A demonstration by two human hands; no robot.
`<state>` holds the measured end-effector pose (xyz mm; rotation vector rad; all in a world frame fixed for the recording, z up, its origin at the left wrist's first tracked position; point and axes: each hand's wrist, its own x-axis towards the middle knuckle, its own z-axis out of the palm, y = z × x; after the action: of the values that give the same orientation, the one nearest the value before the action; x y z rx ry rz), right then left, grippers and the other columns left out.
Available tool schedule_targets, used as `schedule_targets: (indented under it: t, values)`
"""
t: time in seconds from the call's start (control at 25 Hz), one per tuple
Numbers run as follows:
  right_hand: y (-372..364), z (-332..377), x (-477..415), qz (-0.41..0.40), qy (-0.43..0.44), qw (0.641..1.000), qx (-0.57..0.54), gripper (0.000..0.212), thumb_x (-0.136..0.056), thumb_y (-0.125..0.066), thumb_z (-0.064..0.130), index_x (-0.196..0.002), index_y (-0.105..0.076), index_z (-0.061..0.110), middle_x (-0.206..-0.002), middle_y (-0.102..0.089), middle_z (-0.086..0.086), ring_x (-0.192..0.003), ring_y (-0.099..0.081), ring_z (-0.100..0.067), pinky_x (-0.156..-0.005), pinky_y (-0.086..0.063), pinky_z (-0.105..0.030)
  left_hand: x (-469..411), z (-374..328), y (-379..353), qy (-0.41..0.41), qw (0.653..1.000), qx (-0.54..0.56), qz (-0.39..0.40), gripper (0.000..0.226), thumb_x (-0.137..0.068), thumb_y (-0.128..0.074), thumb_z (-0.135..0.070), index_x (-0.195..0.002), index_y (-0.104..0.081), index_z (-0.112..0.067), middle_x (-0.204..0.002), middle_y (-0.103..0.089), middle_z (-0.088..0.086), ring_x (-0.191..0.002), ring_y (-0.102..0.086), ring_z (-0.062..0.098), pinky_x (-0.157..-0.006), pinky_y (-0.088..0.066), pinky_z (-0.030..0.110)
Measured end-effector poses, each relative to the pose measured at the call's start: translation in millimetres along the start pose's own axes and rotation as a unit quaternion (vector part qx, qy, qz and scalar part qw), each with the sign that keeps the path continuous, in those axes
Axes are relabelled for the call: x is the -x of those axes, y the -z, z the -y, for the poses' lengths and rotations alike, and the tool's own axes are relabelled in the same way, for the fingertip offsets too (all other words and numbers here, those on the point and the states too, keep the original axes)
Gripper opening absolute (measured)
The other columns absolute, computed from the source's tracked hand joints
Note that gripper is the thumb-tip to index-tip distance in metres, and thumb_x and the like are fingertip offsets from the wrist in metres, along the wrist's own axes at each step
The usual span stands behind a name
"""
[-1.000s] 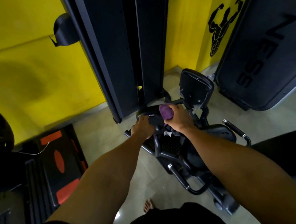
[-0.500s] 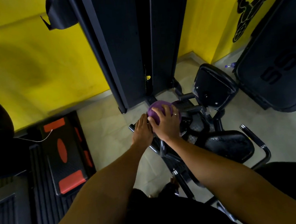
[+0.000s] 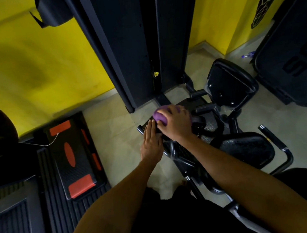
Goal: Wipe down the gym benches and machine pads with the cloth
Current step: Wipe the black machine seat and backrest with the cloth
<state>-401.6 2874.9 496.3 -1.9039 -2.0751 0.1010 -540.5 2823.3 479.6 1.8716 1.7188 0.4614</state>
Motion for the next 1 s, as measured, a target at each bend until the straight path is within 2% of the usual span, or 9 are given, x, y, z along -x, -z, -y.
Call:
schedule_targets:
  t: [0.12,0.24,0.36,0.44,0.52,0.68,0.76,0.88,1.0]
  values:
    - [0,8,-16,0.041,0.026,0.999,-0.020,0.049,-0.090,-0.055,0.059,-0.128,-0.060,0.030,-0.129,-0.060,-0.004,-0.114,-0.056,-0.035,-0.093,-0.049,-0.045,-3,2,3,0.020,1.000,0.009,0.007,0.057,-0.108,-0.036,-0.031,-0.160,-0.018,-0.016,-0.168,-0.011,0.003,-0.154,-0.014,0.022,-0.115,-0.037,0.042]
    - [5,-40,10,0.009,0.055,0.998,-0.034,0.053,-0.093,-0.055,0.060,-0.135,-0.056,0.028,-0.135,-0.056,-0.006,-0.118,-0.054,-0.034,-0.091,-0.054,-0.042,-2,10,3,0.014,1.000,0.002,0.014,0.061,-0.108,-0.034,-0.038,-0.161,-0.009,-0.023,-0.169,-0.007,-0.002,-0.153,-0.017,0.020,-0.111,-0.039,0.040]
    - [16,-91,30,-0.017,0.011,0.995,-0.097,0.054,-0.091,-0.058,0.056,-0.137,-0.058,0.028,-0.140,-0.051,-0.006,-0.123,-0.048,-0.036,-0.092,-0.050,-0.041,1,14,-1,0.003,1.000,0.004,0.016,0.063,-0.108,-0.031,-0.043,-0.161,-0.002,-0.028,-0.168,-0.002,-0.008,-0.153,-0.017,0.016,-0.110,-0.039,0.037]
    - [14,-87,24,-0.035,-0.034,0.995,-0.091,0.051,-0.090,-0.059,0.054,-0.133,-0.060,0.027,-0.136,-0.054,-0.005,-0.119,-0.051,-0.035,-0.092,-0.051,-0.043,1,12,-3,0.008,1.000,0.014,0.017,0.062,-0.108,-0.030,-0.044,-0.161,-0.001,-0.031,-0.168,0.000,-0.011,-0.152,-0.018,0.015,-0.110,-0.039,0.037]
    - [7,-51,8,-0.027,-0.017,0.998,-0.055,0.050,-0.090,-0.057,0.058,-0.131,-0.060,0.030,-0.132,-0.058,-0.004,-0.116,-0.054,-0.033,-0.095,-0.049,-0.045,-3,7,-3,0.023,0.999,0.023,0.007,0.060,-0.108,-0.032,-0.041,-0.161,-0.005,-0.029,-0.168,-0.002,-0.010,-0.151,-0.021,0.016,-0.108,-0.041,0.040]
    - [-4,4,-5,0.039,0.056,0.996,-0.061,0.057,-0.087,-0.065,0.056,-0.137,-0.057,0.029,-0.138,-0.054,-0.007,-0.120,-0.052,-0.037,-0.098,-0.050,-0.047,-21,10,-4,0.037,0.997,0.062,-0.023,0.055,-0.108,-0.035,-0.026,-0.160,-0.019,-0.016,-0.167,-0.015,0.005,-0.154,-0.015,0.022,-0.121,-0.031,0.044]
    - [1,-14,6,0.025,0.047,0.997,-0.064,0.062,-0.087,-0.067,0.054,-0.142,-0.054,0.028,-0.142,-0.052,-0.007,-0.123,-0.051,-0.036,-0.097,-0.051,-0.045,-28,9,-4,0.065,0.995,0.070,-0.027,0.055,-0.109,-0.033,-0.032,-0.160,-0.018,-0.018,-0.168,-0.015,0.005,-0.154,-0.013,0.021,-0.123,-0.026,0.042]
    - [6,-58,53,-0.002,0.038,0.998,-0.055,0.065,-0.087,-0.065,0.052,-0.146,-0.049,0.030,-0.149,-0.045,-0.007,-0.133,-0.044,-0.038,-0.099,-0.052,-0.047,-31,4,-7,0.094,0.991,0.083,-0.033,0.059,-0.108,-0.033,-0.040,-0.161,-0.013,-0.022,-0.168,-0.010,0.001,-0.154,-0.014,0.021,-0.116,-0.023,0.034]
    - [3,-92,93,-0.028,-0.025,0.994,-0.101,0.068,-0.085,-0.074,0.042,-0.146,-0.049,0.028,-0.153,-0.038,-0.010,-0.135,-0.041,-0.042,-0.091,-0.057,-0.054,-32,3,-9,0.088,0.991,0.092,-0.031,0.061,-0.107,-0.032,-0.042,-0.161,-0.010,-0.021,-0.169,-0.008,0.000,-0.154,-0.013,0.022,-0.119,-0.023,0.039]
